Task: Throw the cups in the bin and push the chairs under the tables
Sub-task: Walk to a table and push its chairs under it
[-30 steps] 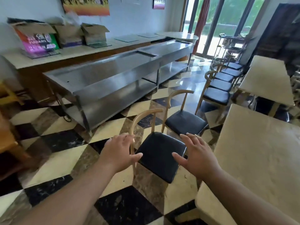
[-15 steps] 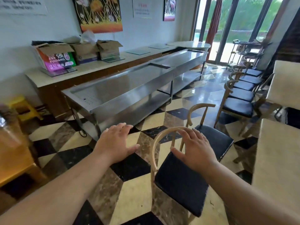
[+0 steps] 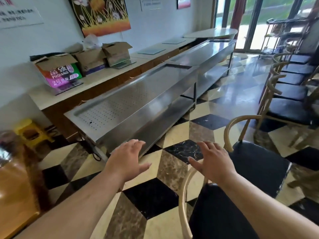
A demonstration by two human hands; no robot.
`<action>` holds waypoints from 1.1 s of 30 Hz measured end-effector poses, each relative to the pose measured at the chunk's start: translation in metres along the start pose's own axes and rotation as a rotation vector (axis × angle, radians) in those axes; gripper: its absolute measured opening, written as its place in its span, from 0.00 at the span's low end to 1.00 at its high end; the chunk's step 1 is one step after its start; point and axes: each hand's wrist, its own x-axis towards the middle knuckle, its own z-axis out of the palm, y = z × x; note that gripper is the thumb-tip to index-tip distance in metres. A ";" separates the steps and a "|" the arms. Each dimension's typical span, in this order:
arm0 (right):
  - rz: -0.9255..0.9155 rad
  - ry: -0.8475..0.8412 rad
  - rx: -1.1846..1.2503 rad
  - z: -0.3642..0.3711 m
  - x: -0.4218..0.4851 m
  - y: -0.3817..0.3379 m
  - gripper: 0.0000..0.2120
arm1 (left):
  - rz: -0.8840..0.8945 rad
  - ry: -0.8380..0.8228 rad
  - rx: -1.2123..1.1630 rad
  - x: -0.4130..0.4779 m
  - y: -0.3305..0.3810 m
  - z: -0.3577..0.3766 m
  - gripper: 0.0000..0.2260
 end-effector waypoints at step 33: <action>0.665 0.174 -0.255 -0.050 0.351 -0.024 0.30 | 0.659 -0.084 -0.123 0.566 -0.078 -0.043 0.35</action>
